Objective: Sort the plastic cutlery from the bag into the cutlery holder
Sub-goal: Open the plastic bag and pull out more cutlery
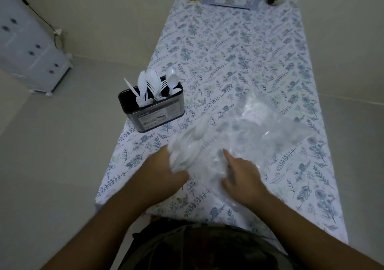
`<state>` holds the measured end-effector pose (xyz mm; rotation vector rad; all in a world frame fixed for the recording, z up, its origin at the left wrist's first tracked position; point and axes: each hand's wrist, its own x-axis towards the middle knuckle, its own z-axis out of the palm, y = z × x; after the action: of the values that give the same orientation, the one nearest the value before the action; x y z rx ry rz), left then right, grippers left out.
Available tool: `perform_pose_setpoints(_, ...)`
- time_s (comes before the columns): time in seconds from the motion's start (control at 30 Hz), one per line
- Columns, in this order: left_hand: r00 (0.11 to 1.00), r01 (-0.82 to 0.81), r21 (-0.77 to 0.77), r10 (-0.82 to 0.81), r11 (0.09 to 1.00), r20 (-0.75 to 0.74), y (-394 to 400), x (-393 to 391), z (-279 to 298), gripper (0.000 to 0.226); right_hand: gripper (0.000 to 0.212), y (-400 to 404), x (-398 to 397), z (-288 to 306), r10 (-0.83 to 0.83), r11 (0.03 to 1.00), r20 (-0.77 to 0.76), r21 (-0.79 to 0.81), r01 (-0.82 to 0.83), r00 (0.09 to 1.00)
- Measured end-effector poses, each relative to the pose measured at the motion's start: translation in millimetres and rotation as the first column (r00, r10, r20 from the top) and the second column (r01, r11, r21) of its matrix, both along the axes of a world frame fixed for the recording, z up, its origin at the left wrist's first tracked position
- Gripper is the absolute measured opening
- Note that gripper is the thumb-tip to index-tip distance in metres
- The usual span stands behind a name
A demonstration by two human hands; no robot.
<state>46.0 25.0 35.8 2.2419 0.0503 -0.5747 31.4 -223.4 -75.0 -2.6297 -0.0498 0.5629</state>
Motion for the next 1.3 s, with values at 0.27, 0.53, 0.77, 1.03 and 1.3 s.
perform_pose_setpoints(0.27, 0.992, 0.092, 0.141, -0.077, 0.986, -0.102, -70, 20, -99, 0.054, 0.083, -2, -30, -6, 0.232, 0.953, -0.056, -0.185, -0.239, 0.971)
perform_pose_setpoints(0.53, 1.000, 0.013, 0.281, -0.017, 0.960, 0.011, -71, 2, -120, 0.042, 0.099, -4, -16, -8, 0.125, 0.962, -0.028, -0.240, -0.128, 0.992)
perform_pose_setpoints(0.77, 0.997, -0.025, 0.171, 0.012, 0.985, 0.078, -69, -3, -124, 0.051, 0.079, -8, 14, -2, 0.046, 0.992, -0.063, -0.116, -0.053, 0.997)
perform_pose_setpoints(1.03, 0.986, -0.060, 0.087, 0.046, 0.994, 0.159, -62, -1, -120, 0.067, 0.030, 10, -2, 4, -0.313, 0.915, 0.023, 0.274, 0.295, 0.950)
perform_pose_setpoints(1.3, 0.976, 0.001, 0.152, -0.034, 0.988, 0.216, -48, 9, -116, 0.023, 0.045, 15, -11, 1, 0.099, 0.991, 0.081, 0.077, -0.105, 0.992)
